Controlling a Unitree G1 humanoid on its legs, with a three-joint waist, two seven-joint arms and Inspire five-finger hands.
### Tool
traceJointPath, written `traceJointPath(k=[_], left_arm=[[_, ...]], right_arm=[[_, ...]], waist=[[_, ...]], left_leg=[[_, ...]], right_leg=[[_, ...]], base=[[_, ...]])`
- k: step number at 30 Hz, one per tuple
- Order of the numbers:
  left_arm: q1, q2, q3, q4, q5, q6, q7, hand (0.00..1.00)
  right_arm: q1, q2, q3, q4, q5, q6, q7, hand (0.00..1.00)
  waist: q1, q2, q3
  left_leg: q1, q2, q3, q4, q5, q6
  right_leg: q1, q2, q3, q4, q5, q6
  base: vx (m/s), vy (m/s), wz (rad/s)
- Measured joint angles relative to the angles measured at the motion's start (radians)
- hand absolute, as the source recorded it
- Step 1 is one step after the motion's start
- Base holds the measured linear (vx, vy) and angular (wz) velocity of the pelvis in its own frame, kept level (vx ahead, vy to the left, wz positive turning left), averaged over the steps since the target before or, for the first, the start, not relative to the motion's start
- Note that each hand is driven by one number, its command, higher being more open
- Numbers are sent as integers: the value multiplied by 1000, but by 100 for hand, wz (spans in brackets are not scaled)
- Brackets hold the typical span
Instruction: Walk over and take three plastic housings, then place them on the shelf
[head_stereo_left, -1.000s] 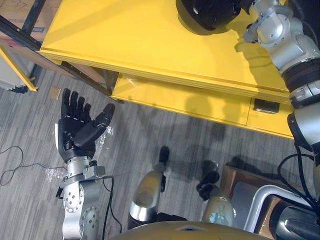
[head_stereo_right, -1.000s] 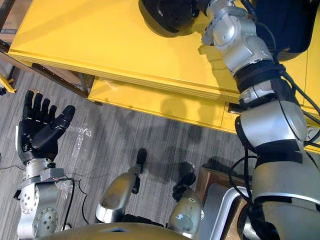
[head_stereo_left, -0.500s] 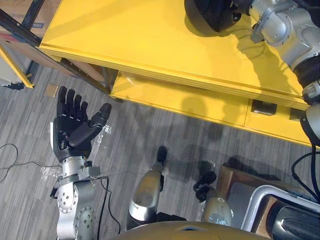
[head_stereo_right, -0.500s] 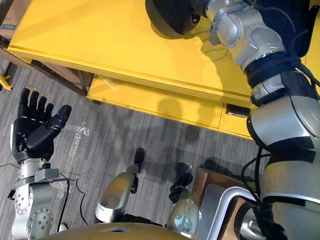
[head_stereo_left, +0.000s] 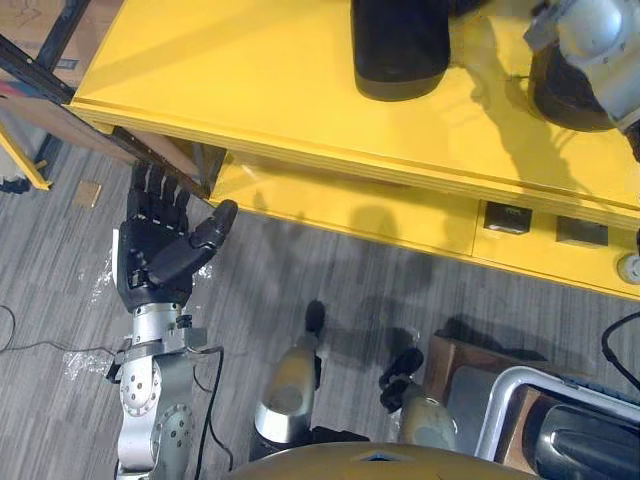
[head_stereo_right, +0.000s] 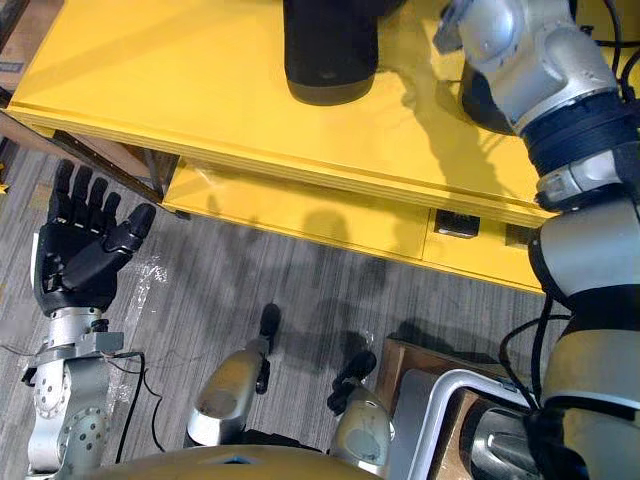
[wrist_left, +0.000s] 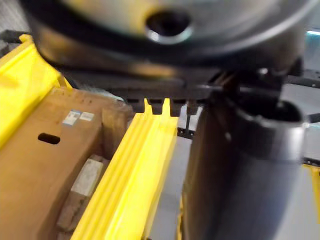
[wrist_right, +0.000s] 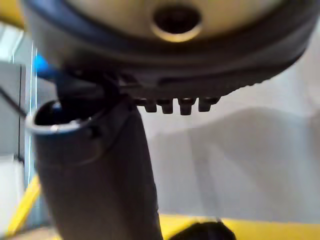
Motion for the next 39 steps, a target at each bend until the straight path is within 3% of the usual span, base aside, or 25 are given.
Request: traceJointPath(k=[5, 10, 13, 18, 22, 29, 34, 39], left_arm=[[0, 0, -46, 24, 10, 0, -6, 100], [4, 3, -72, 24, 48, -14, -21, 100], [0, 14, -78, 24, 52, -19, -25, 100], [-65, 25, -89, 24, 137, -17, -32, 100], [-153, 49, -91, 27, 198, 8, 1, 100], [-304, 31, -169, 162, 246, 45, 151, 100], [-382, -1, -170, 230, 246, 51, 242, 100], [-500, -28, -166, 252, 283, 49, 336, 100]], right_arm=[[67, 41, -187, -150, 188, 94, -56, 100], [311, 96, -418, -396, 317, 149, -95, 100], [536, 176, -531, -535, 320, 175, -107, 100], [919, 301, -603, -684, 399, 278, 15, 100], [1054, 388, -598, -694, 470, 362, 113, 100], [955, 543, -483, -531, 448, 337, 114, 100], [838, 619, -476, -356, 429, 296, 74, 100], [749, 651, -469, -331, 429, 185, 59, 100]], waist=[[-19, -18, -54], [-33, -36, -135], [-69, -50, -176], [-126, -54, -205], [-158, -55, -206], [-154, -59, -207], [-151, -58, -204], [-150, -51, -192]], left_leg=[[30, 1, 13, -4, -4, -1], [69, 0, 45, -5, -24, -2], [93, -1, 69, -2, -38, -2], [120, 8, 125, 4, -59, -5], [123, 19, 152, 7, -65, -10], [69, 55, 176, 109, -110, -20], [29, 59, 170, 147, -122, -17], [-18, 61, 166, 167, -122, -16]], right_leg=[[27, 5, 11, -19, 8, 2], [51, 8, 40, -34, 12, 6], [62, 9, 67, -37, 12, 6], [61, 23, 129, -61, 33, 3], [54, 37, 158, -80, 47, -3], [26, 63, 195, -88, 68, -18], [4, 63, 195, -83, 72, -23], [-44, 58, 195, -58, 70, -27]], base=[[-16, -21, -8], [4, -11, -17], [-2, -1, -27], [-18, -11, -35], [-14, -32, -27], [-12, -30, -14], [-25, 12, 2], [-34, 17, 1]])
